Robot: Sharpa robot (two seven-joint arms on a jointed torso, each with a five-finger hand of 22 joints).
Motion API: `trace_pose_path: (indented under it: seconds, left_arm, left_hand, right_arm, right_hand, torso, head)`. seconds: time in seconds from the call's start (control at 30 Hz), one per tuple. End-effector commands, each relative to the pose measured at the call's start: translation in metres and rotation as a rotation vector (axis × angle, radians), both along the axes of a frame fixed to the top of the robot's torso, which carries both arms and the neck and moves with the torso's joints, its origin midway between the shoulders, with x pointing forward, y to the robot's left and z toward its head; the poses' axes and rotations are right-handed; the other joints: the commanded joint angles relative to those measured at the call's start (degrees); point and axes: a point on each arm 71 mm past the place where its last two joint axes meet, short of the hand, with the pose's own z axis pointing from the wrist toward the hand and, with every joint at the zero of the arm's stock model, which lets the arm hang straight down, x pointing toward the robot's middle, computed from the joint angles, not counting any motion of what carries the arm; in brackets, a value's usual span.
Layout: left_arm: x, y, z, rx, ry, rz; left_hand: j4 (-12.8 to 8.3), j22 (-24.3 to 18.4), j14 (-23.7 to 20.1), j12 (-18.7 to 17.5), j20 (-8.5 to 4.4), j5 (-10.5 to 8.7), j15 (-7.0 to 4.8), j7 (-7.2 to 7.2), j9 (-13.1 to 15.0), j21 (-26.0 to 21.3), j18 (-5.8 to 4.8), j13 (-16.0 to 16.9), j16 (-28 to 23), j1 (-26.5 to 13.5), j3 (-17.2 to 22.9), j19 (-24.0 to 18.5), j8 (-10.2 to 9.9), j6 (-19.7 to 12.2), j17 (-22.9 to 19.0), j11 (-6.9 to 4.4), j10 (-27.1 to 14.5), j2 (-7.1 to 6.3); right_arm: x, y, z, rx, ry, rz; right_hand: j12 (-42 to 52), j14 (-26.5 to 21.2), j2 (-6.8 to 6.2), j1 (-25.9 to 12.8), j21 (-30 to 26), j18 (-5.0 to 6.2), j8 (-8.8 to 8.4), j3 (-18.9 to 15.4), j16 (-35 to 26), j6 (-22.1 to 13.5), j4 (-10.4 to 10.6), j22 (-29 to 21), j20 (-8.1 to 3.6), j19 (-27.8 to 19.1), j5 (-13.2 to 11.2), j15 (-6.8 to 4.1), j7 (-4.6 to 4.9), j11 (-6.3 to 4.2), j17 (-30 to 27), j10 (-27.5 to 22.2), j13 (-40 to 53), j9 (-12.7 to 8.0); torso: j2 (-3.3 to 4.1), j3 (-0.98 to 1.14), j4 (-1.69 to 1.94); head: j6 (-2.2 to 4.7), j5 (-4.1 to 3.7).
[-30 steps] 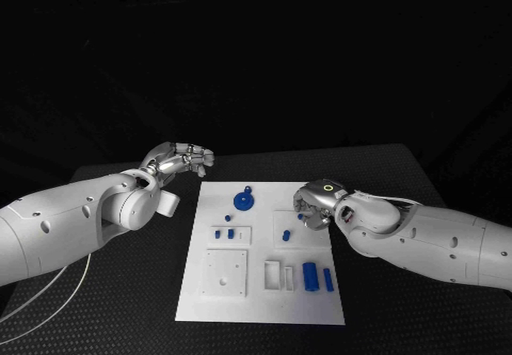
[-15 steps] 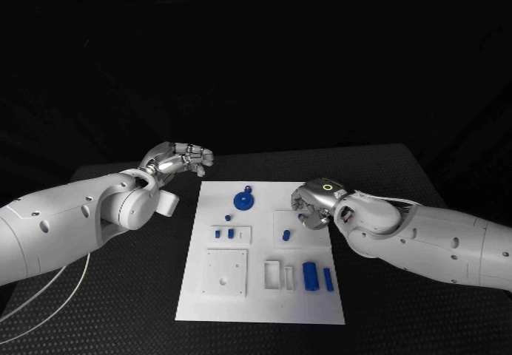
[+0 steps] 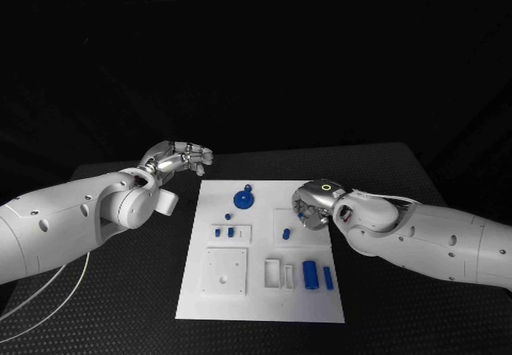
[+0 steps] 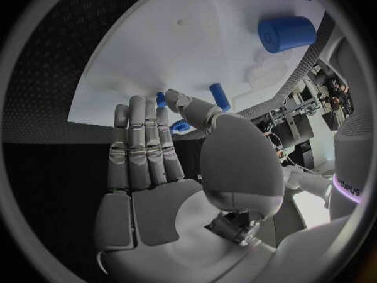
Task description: Assemble the parts on the task board
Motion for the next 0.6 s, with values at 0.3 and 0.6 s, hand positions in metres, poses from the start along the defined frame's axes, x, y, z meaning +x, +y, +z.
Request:
trace_pose_path:
  seconds: [0.3,0.6]
  left_arm:
    - [-0.0004,-0.0019,0.0011,-0.007,-0.004,-0.016]
    - [-0.0006,-0.0017,0.0011,-0.007,-0.003,-0.016]
  left_hand:
    - [-0.1,0.1,0.4,-0.1,-0.37,0.33,-0.05,0.07,0.0,-0.3,1.13,-0.1,-0.3,-0.6,-0.1,0.5,-0.2,-0.4,0.1,0.04,-0.4,0.03]
    - [-0.1,0.1,0.4,-0.1,-0.37,0.33,-0.05,0.08,0.0,-0.3,1.13,-0.1,-0.3,-0.6,-0.1,0.5,-0.2,-0.5,0.2,0.04,-0.4,0.04]
  right_arm:
    - [0.0006,0.0033,-0.0046,-0.032,0.020,0.017]
    - [0.0008,0.0038,-0.0075,-0.065,0.013,0.020]
  right_hand:
    - [0.5,0.4,0.76,0.7,0.5,0.74,0.40,0.4,0.5,0.7,1.1,1.3,0.05,0.7,-0.3,-0.20,-0.11,-0.17,0.2,0.7,0.5,0.3]
    - [1.1,1.1,1.22,1.3,1.1,0.79,0.79,0.6,1.1,1.6,1.7,1.3,-0.21,1.4,-0.3,-0.56,-0.45,-0.61,0.7,1.5,1.2,0.7]
  torso:
    - [0.00,0.02,0.01]
    - [-0.02,0.01,0.00]
  head:
    - [-0.15,0.15]
    - [-0.24,0.01]
